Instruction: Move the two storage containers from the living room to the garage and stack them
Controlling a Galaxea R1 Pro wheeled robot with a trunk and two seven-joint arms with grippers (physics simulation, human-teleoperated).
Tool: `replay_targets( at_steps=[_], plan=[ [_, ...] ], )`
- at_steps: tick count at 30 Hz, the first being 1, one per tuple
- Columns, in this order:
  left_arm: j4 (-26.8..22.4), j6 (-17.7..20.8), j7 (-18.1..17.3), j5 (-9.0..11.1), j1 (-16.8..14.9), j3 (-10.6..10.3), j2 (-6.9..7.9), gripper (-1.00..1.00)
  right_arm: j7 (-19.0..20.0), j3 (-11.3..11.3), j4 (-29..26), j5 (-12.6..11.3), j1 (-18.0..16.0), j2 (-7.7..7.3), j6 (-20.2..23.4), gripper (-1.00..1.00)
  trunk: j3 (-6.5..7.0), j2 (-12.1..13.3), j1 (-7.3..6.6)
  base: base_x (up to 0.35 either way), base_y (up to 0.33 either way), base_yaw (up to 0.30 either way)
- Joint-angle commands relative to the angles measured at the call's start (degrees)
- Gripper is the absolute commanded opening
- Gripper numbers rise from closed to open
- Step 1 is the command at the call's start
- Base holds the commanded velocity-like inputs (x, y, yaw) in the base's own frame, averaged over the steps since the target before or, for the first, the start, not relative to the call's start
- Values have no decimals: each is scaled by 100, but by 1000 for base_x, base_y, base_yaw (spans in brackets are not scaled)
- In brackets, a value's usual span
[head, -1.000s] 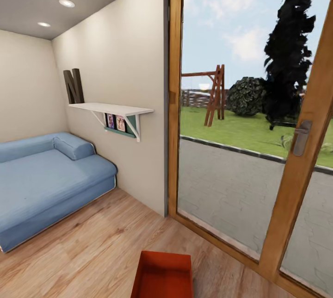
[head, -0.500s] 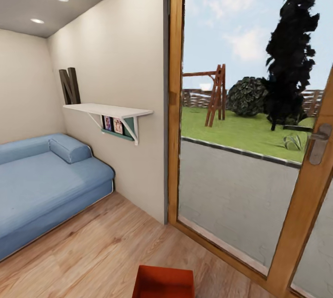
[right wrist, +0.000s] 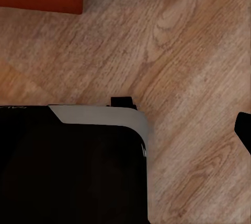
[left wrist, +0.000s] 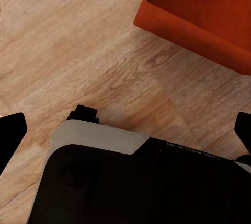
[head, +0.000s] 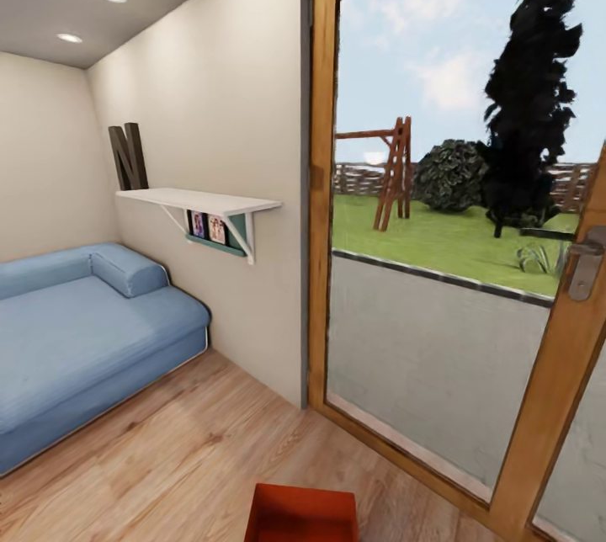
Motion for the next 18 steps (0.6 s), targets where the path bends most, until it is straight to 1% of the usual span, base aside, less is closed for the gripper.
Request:
replay_targets(
  at_steps=[1, 5, 7, 13, 16, 18],
  plan=[
    [2, -15, 16, 44, -4, -49, -1, 100, -11, 49, 18, -55, -8, 3, -34, 100, -8, -6, 1, 0, 192, 0],
    [2, -16, 16, 45, -4, -49, -1, 100, -11, 49, 18, -55, -8, 5, -34, 100, -8, -6, 1, 0, 250, 0],
    [2, -16, 16, 45, -4, -49, -1, 100, -11, 49, 18, -55, -8, 3, -34, 100, -8, -6, 1, 0, 134, 0],
    [2, -16, 16, 45, -4, -49, -1, 100, -20, 48, 18, -54, -8, 2, -36, 100, -8, -6, 1, 0, 34, -2],
    [2, -16, 16, 45, -4, -49, -1, 100, -5, 49, 18, -48, -8, 3, -36, 100, -8, -6, 1, 0, 3, -107],
    [2, -16, 16, 45, -4, -49, -1, 100, 0, 49, 18, -47, -8, 2, -34, 100, -8, -6, 1, 0, 0, -224]
  ],
)
